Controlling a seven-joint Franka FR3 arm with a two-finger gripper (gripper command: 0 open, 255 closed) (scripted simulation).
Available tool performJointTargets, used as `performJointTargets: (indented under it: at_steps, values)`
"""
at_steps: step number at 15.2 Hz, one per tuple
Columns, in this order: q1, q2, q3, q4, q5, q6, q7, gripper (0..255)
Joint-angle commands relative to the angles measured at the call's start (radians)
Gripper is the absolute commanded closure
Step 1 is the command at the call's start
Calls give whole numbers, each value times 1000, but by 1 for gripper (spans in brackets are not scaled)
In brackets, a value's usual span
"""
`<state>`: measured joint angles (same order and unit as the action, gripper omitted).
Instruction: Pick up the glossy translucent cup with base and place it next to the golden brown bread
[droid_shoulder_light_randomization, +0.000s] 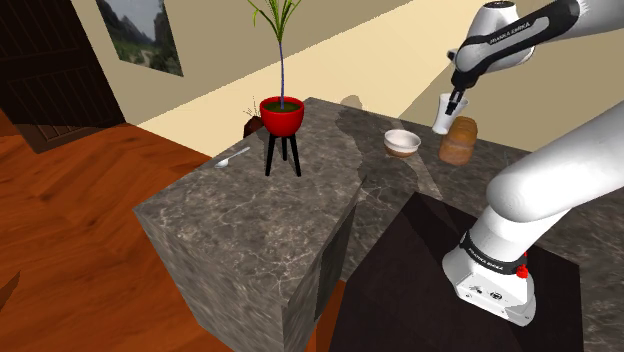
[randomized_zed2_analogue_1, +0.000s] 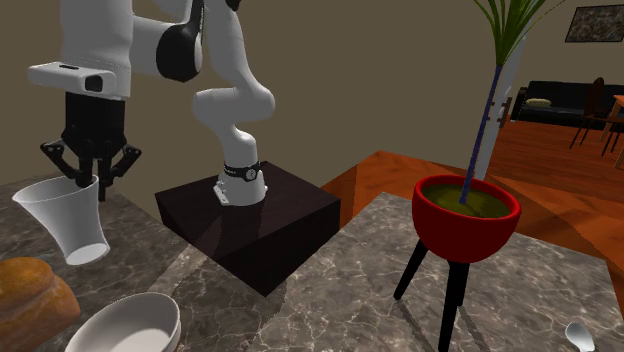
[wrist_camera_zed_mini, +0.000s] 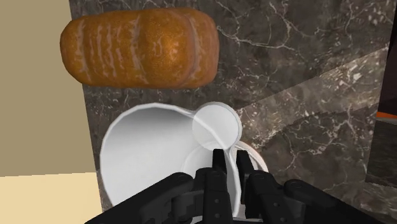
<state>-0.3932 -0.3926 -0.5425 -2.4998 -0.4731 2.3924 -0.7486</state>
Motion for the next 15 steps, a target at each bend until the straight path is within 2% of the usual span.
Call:
performJointTargets:
  at_steps: [1, 15]
  values:
    - [0, 18, -8, -14, -4, 33, 4, 255]
    - [1, 171, -57, -97, -18, 265, 29, 255]
